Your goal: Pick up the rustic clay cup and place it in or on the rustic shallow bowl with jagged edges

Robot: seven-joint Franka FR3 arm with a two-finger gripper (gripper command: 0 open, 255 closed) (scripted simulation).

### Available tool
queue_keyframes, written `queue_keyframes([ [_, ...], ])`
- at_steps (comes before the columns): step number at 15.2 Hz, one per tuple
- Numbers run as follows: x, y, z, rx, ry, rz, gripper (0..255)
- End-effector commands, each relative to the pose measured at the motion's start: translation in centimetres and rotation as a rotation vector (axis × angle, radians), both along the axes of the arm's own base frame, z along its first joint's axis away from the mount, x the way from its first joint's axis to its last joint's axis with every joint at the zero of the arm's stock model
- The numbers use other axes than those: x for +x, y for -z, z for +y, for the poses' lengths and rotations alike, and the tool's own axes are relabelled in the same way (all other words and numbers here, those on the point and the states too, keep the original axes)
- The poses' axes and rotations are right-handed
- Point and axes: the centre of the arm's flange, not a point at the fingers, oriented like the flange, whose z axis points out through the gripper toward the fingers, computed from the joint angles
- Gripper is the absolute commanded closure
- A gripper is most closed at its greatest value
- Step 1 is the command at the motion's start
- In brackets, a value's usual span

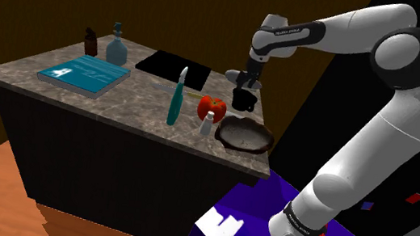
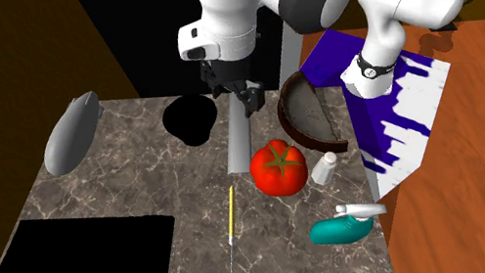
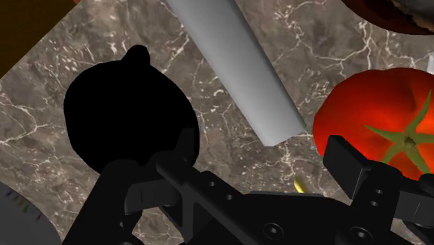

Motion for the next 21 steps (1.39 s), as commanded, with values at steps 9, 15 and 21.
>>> queue_keyframes([
  [9, 3.7, 4.8, -5.7, -0.01, 0.032, -0.011, 0],
  [15, 3.8, 6.7, -5.9, -0.01, 0.032, -0.011, 0],
  [21, 3.8, 6.7, -5.9, -0.01, 0.032, -0.011, 255],
])
